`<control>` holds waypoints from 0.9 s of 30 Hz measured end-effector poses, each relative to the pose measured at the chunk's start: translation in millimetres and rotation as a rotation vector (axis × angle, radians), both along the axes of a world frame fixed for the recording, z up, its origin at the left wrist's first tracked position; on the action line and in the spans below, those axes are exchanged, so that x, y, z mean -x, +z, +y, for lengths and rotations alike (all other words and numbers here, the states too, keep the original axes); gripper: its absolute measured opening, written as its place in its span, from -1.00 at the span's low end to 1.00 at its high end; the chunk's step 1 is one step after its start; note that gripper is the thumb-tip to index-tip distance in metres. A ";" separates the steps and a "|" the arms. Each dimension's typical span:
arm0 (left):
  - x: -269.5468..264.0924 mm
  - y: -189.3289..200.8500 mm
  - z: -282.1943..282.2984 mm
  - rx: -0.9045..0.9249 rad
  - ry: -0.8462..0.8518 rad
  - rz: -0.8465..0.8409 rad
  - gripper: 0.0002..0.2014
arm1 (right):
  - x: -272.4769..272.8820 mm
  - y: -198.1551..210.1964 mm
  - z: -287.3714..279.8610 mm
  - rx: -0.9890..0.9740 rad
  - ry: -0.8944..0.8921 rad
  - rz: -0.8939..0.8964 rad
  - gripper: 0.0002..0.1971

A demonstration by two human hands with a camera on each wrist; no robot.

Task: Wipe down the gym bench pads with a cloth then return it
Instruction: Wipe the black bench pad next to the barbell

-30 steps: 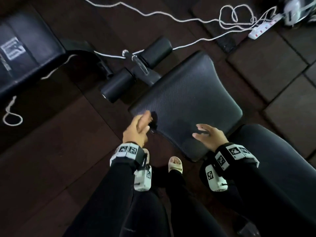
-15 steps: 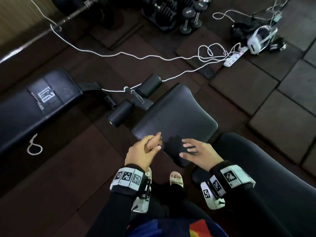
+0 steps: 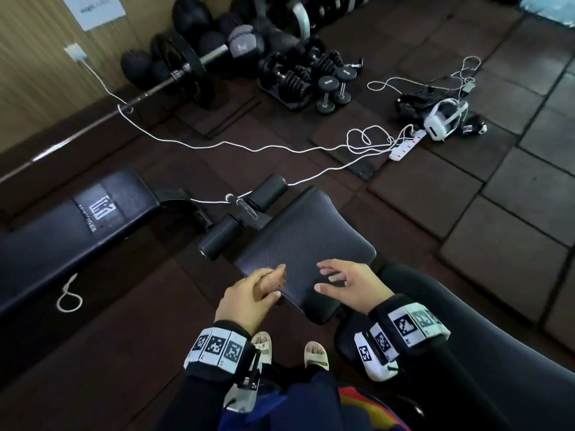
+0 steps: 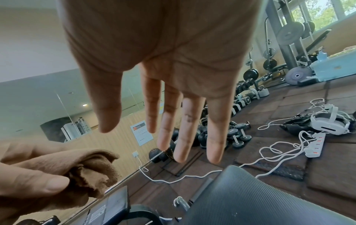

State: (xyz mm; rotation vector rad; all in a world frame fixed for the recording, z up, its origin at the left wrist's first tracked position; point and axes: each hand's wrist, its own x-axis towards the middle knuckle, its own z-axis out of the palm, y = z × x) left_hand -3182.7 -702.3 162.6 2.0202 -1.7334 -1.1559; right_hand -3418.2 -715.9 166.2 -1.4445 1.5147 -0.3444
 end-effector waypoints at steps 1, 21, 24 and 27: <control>-0.1 3.0 1.9 0.006 0.010 -0.001 -0.60 | 0.4 2.3 -0.8 -0.001 0.007 -0.003 -0.52; -68.3 10.6 68.0 0.075 0.468 0.018 -0.56 | -85.4 24.2 -32.9 0.102 0.382 0.026 -0.61; -99.5 9.2 76.9 0.063 0.534 0.016 -0.57 | -122.5 24.6 -36.9 0.114 0.448 0.037 -0.61; -143.7 9.4 84.1 0.046 0.573 0.010 -0.55 | -170.0 22.5 -40.4 0.142 0.509 0.076 -0.61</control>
